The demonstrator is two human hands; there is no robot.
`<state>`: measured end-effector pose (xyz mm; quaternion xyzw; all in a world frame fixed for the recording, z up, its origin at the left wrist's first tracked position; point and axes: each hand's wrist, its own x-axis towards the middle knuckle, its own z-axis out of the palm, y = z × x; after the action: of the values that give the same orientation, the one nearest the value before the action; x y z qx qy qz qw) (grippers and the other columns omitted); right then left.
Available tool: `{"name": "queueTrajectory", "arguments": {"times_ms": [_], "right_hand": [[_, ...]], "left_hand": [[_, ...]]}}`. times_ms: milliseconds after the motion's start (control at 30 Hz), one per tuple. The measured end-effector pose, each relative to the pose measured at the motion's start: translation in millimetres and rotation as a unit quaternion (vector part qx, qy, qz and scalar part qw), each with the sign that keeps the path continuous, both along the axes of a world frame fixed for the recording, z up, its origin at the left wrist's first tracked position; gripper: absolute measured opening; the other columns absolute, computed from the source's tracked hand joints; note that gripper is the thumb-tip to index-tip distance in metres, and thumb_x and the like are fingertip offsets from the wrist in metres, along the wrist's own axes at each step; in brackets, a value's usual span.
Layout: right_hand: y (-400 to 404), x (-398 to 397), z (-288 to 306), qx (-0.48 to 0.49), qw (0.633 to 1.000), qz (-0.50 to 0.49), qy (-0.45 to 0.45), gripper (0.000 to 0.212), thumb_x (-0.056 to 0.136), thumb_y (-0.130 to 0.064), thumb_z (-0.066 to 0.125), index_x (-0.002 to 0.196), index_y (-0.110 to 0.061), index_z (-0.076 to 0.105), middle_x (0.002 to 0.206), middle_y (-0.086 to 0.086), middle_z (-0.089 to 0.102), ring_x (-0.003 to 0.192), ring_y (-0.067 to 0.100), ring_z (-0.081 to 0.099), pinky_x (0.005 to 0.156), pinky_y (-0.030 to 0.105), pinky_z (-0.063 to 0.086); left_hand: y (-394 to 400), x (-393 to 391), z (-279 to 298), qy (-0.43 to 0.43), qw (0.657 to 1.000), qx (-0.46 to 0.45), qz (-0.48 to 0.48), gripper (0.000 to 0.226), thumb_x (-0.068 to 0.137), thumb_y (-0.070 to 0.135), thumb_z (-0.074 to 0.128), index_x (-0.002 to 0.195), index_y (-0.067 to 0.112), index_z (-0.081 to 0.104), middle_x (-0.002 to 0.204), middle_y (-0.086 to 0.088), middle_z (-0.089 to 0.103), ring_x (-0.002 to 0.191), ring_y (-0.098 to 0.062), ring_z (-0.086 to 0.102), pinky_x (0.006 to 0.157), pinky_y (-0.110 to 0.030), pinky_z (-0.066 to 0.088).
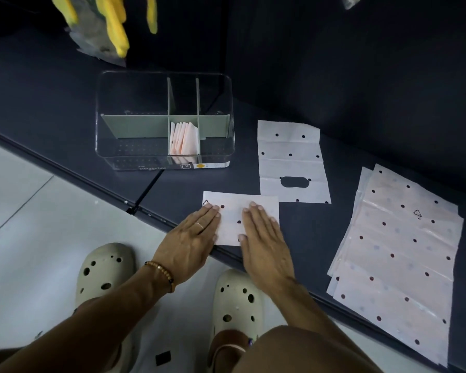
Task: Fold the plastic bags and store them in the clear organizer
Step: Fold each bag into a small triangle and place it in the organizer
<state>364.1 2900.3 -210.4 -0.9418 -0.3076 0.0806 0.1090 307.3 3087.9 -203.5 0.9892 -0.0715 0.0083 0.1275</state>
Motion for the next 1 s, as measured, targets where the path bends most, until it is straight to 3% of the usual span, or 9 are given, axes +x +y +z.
{"name": "queueTrajectory", "arguments": {"times_ms": [233, 333, 400, 500, 600, 733, 800, 867, 1000], "right_hand": [[-66, 20, 14, -0.040, 0.999, -0.031, -0.011, 0.046, 0.100, -0.025, 0.044, 0.145, -0.015, 0.040, 0.156, 0.005, 0.029, 0.145, 0.024, 0.023, 0.116, 0.042, 0.020], [-60, 14, 22, -0.021, 0.997, 0.006, -0.068, 0.041, 0.090, -0.027, 0.062, 0.128, -0.015, 0.057, 0.140, 0.007, 0.052, 0.129, 0.026, 0.048, 0.100, 0.044, 0.043], [-51, 8, 22, -0.010, 0.994, 0.045, -0.099, 0.039, 0.084, -0.030, 0.069, 0.120, -0.017, 0.062, 0.128, 0.004, 0.061, 0.120, 0.022, 0.057, 0.092, 0.040, 0.049], [-43, 8, 21, 0.014, 0.992, 0.040, -0.117, 0.030, 0.085, -0.023, 0.070, 0.113, -0.015, 0.065, 0.114, 0.001, 0.067, 0.105, 0.020, 0.064, 0.083, 0.037, 0.053], [-38, 13, 22, 0.041, 0.992, 0.019, -0.117, 0.021, 0.089, -0.016, 0.064, 0.110, -0.013, 0.065, 0.104, 0.003, 0.070, 0.096, 0.022, 0.065, 0.078, 0.036, 0.055], [-33, 20, 30, 0.074, 0.996, -0.007, -0.048, 0.025, 0.094, -0.029, 0.056, 0.116, -0.016, 0.060, 0.101, 0.002, 0.069, 0.092, 0.021, 0.064, 0.075, 0.034, 0.054], [-34, 25, 34, 0.081, 0.996, -0.033, 0.004, 0.033, 0.089, -0.040, 0.060, 0.117, -0.022, 0.059, 0.097, 0.000, 0.067, 0.087, 0.018, 0.063, 0.073, 0.033, 0.053], [-33, 32, 36, 0.092, 0.993, -0.065, 0.025, 0.021, 0.088, -0.035, 0.064, 0.106, -0.024, 0.064, 0.086, -0.002, 0.067, 0.077, 0.019, 0.064, 0.068, 0.030, 0.052], [-22, 49, 38, 0.154, 0.966, -0.179, 0.106, 0.004, 0.084, -0.024, 0.067, 0.087, -0.024, 0.069, 0.076, -0.010, 0.069, 0.072, 0.015, 0.064, 0.070, 0.026, 0.050]], "left_hand": [[1, 1, 3, 0.022, 1.000, -0.020, 0.005, 0.051, 0.099, 0.031, 0.026, 0.136, 0.004, 0.049, 0.144, -0.014, 0.044, 0.135, -0.028, 0.040, 0.108, -0.044, 0.039], [1, 2, 5, 0.024, 0.999, -0.023, 0.010, 0.037, 0.097, 0.024, 0.043, 0.131, 0.011, 0.054, 0.145, -0.012, 0.043, 0.136, -0.029, 0.038, 0.109, -0.044, 0.036], [1, 4, 8, 0.022, 1.000, -0.017, 0.007, 0.033, 0.096, 0.025, 0.045, 0.125, 0.014, 0.058, 0.143, -0.012, 0.046, 0.135, -0.029, 0.040, 0.108, -0.044, 0.036], [2, 6, 14, 0.022, 1.000, 0.003, -0.004, 0.040, 0.094, 0.041, 0.042, 0.116, 0.016, 0.063, 0.136, -0.012, 0.053, 0.128, -0.029, 0.048, 0.102, -0.044, 0.041], [3, 9, 18, 0.045, 0.999, 0.008, -0.005, 0.041, 0.087, 0.047, 0.058, 0.115, 0.019, 0.064, 0.136, -0.010, 0.054, 0.128, -0.029, 0.048, 0.101, -0.044, 0.042], [4, 12, 22, 0.013, 0.999, -0.029, 0.003, 0.024, 0.086, 0.022, 0.065, 0.109, 0.017, 0.068, 0.128, -0.010, 0.061, 0.121, -0.030, 0.054, 0.094, -0.043, 0.048], [4, 16, 23, 0.010, 0.996, -0.075, 0.042, 0.026, 0.092, 0.017, 0.056, 0.115, 0.018, 0.067, 0.126, -0.006, 0.062, 0.118, -0.026, 0.055, 0.094, -0.038, 0.047], [3, 19, 24, 0.024, 0.985, -0.130, 0.110, 0.028, 0.095, 0.021, 0.052, 0.119, 0.022, 0.066, 0.120, -0.004, 0.062, 0.110, -0.022, 0.056, 0.091, -0.032, 0.047], [0, 26, 26, 0.043, 0.952, -0.201, 0.227, 0.020, 0.094, 0.023, 0.055, 0.101, 0.017, 0.073, 0.098, -0.004, 0.069, 0.090, -0.021, 0.055, 0.085, -0.034, 0.049]]}}
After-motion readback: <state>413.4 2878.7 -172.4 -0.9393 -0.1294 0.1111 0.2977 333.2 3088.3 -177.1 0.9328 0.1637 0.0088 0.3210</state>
